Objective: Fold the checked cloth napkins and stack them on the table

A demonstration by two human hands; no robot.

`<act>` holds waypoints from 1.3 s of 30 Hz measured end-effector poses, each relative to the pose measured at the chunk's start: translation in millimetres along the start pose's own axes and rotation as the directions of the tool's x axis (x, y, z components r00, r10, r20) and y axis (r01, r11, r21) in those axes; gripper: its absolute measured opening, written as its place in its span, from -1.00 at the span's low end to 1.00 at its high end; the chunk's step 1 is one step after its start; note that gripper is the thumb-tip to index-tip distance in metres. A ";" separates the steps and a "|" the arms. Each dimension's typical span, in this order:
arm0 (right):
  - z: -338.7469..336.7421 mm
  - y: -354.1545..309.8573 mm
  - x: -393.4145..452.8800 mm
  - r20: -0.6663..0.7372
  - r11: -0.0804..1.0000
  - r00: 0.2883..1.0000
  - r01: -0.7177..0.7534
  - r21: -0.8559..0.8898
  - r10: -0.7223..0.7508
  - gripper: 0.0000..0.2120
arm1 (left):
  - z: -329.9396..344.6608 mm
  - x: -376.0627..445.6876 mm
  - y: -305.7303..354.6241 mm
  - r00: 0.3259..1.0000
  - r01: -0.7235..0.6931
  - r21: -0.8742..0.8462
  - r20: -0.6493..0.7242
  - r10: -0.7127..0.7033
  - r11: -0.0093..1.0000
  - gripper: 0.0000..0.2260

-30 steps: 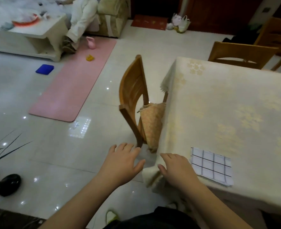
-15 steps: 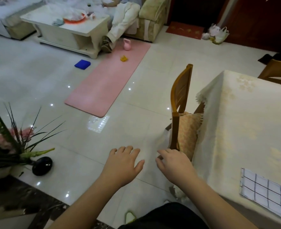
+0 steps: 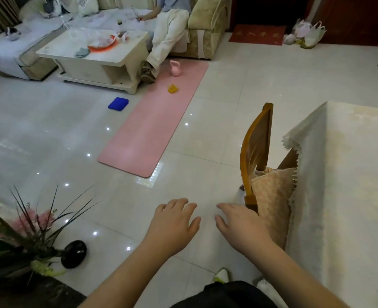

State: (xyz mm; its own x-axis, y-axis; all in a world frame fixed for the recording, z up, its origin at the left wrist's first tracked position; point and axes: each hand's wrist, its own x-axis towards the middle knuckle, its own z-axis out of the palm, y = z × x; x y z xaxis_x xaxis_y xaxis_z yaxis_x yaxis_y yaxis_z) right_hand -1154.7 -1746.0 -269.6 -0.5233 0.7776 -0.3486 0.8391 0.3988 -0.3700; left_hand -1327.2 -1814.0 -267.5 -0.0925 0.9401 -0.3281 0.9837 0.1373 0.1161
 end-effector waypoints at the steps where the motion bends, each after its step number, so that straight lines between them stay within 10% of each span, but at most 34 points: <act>1: -5.6 -1.7 10.2 0.000 1.000 1.000 -0.005 0.019 0.005 -0.55 | -7.4 8.7 -3.0 1.000 -0.002 0.004 -0.011 0.002 1.000 -0.56; 25: -80.8 -91.4 294.8 -0.163 0.982 0.984 -0.091 -0.163 0.065 -0.53 | -132.9 253.4 -193.7 0.989 -0.138 -0.048 -0.053 0.135 0.989 -0.46; 39: -142.4 11.7 404.9 -0.375 0.919 0.873 -0.379 -0.114 0.313 -0.63 | -179.5 451.7 -139.9 0.927 -0.375 0.116 0.010 0.376 0.920 -0.27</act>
State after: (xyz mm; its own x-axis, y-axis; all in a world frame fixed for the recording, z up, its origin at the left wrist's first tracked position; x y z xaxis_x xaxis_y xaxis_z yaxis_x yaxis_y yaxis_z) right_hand -1335.6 -1357.2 -292.4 -0.1382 0.9857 -0.0970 0.9858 0.1274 -0.1097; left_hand -1534.3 -1352.6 -263.7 0.2859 0.9194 -0.2701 0.9574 -0.2622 0.1208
